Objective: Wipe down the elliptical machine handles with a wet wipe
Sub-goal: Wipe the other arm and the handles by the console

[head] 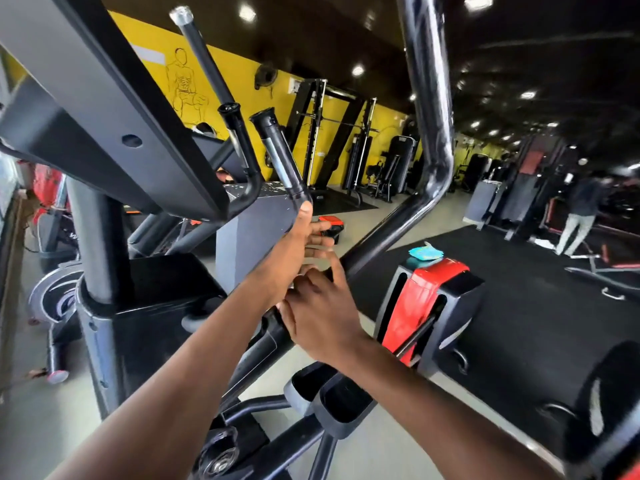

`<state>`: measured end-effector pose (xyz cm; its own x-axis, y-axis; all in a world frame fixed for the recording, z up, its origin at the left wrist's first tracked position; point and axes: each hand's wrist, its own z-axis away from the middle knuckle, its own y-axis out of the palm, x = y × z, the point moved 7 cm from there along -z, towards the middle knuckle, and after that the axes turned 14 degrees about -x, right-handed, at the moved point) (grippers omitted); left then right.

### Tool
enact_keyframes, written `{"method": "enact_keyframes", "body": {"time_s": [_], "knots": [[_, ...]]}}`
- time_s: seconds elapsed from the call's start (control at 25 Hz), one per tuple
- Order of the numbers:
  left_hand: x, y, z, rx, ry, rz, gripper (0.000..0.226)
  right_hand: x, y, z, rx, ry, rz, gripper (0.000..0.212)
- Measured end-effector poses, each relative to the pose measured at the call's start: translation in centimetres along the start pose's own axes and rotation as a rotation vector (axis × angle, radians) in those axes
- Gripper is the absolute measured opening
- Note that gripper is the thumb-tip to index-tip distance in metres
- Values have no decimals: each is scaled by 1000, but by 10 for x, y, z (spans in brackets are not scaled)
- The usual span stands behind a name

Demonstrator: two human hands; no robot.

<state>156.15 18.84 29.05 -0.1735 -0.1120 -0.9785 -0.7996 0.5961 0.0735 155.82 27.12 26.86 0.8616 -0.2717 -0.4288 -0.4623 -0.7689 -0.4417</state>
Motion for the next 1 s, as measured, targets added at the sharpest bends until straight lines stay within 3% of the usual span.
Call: {"method": "enact_keyframes", "body": {"time_s": [0.16, 0.32, 0.44, 0.56, 0.68, 0.84, 1.0], "knots": [[-11, 16, 4, 50, 10, 9, 68, -41, -2, -3, -50, -215, 4, 43], [-19, 28, 4, 70, 27, -13, 71, -155, -34, -43, -134, 81, 186, 52], [-24, 34, 2, 42, 36, 20, 57, -138, -28, -27, -127, 290, 177, 42], [-27, 45, 0, 51, 45, 43, 56, -79, -9, 9, -56, 38, 25, 37], [-34, 59, 0, 115, 72, 33, 65, -111, -18, -10, -97, -160, 36, 36], [-48, 72, -1, 126, 79, -24, 67, -194, -45, -51, -204, -50, 210, 40], [-49, 76, -2, 125, 88, -17, 76, -176, -40, -25, -234, 266, 48, 34]]}}
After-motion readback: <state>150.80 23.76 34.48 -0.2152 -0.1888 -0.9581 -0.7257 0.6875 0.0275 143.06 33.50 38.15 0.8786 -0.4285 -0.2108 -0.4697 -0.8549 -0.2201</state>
